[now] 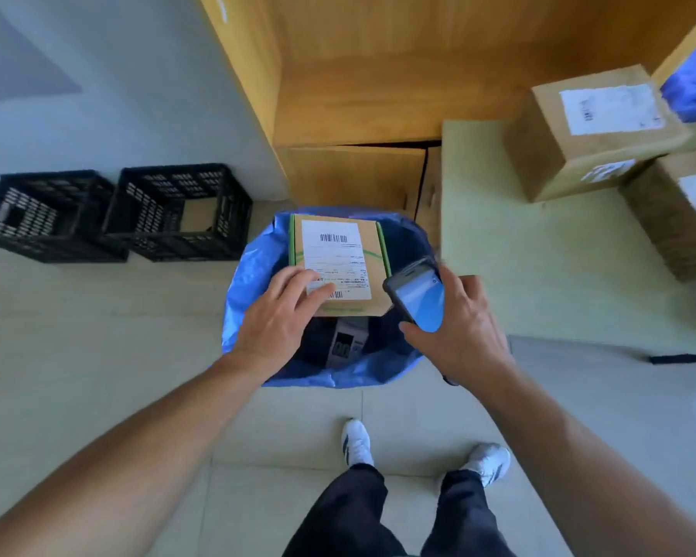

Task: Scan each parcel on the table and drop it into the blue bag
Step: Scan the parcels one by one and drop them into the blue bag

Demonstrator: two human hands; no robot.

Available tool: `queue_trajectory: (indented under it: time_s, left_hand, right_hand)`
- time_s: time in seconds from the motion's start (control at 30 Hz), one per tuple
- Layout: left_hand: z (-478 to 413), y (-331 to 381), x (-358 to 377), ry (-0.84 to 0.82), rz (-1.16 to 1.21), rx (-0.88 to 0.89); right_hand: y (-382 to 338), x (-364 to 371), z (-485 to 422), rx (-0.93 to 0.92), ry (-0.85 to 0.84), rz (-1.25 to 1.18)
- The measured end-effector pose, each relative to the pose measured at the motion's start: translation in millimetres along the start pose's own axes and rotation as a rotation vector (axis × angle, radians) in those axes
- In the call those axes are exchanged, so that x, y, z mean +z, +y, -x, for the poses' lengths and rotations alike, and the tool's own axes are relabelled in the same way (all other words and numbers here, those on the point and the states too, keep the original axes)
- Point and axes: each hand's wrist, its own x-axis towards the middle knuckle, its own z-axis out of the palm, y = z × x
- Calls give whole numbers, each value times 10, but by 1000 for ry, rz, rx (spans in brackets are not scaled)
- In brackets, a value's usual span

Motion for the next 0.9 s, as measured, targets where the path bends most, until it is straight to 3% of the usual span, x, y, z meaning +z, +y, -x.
queue_trajectory:
  time_s: [0.3,0.5,0.9]
  left_hand:
    - [495,-626,497,-41,89,-58]
    - [389,-835,975,-220,61,-47]
    - [181,-773,634,-254,30,-7]
  right_hand:
    - [-370,812,-66,17,-72,101]
    - [-178,677,-144,94,-61,167]
    - [-90,393,-139,91,-22,125]
